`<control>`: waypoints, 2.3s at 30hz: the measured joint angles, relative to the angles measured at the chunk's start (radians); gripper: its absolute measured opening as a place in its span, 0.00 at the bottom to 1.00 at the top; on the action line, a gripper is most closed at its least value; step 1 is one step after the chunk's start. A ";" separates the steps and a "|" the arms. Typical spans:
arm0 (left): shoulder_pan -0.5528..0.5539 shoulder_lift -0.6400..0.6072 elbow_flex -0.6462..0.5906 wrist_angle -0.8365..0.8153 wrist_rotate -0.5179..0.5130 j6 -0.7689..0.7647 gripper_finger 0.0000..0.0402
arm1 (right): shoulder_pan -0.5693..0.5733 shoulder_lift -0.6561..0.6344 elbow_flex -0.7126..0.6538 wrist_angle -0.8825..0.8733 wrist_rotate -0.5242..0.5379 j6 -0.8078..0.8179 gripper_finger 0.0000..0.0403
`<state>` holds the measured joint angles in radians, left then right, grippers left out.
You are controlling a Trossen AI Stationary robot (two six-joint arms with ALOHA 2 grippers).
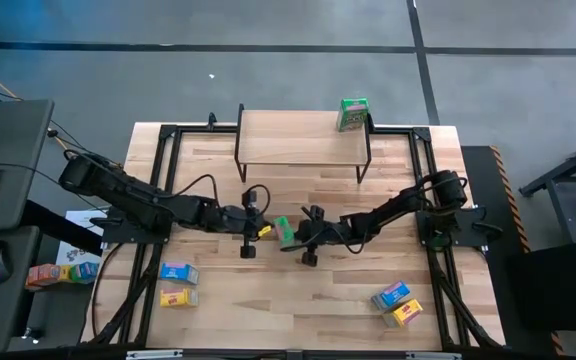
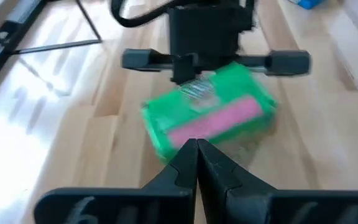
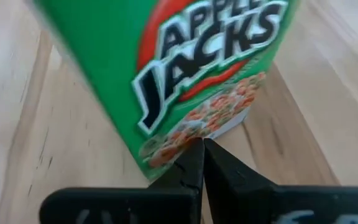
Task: Stack cereal on shelf
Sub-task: Move the green cereal box to the center of the table, then put the green cereal box on the shelf
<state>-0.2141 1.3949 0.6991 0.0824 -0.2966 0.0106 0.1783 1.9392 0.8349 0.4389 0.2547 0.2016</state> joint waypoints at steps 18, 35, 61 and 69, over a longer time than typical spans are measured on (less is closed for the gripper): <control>0.019 -0.164 0.056 -0.227 -0.013 0.053 0.00 | -0.006 -0.240 0.001 -0.401 0.160 0.023 0.00; -0.054 -0.649 -0.175 -0.045 -0.067 -0.095 0.00 | 0.035 -0.461 0.165 -0.300 -0.018 0.168 0.24; -0.050 -0.727 -0.181 -0.112 -0.053 -0.114 0.00 | 0.081 0.039 1.109 -1.496 0.105 0.727 0.68; -0.050 -0.727 -0.181 -0.103 -0.053 -0.130 0.00 | 0.094 0.105 1.107 -1.481 0.231 0.735 0.68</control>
<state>-0.2642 0.6674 0.5179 -0.0206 -0.3496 -0.1194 0.2724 2.0439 1.9415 -1.0419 0.4855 0.9370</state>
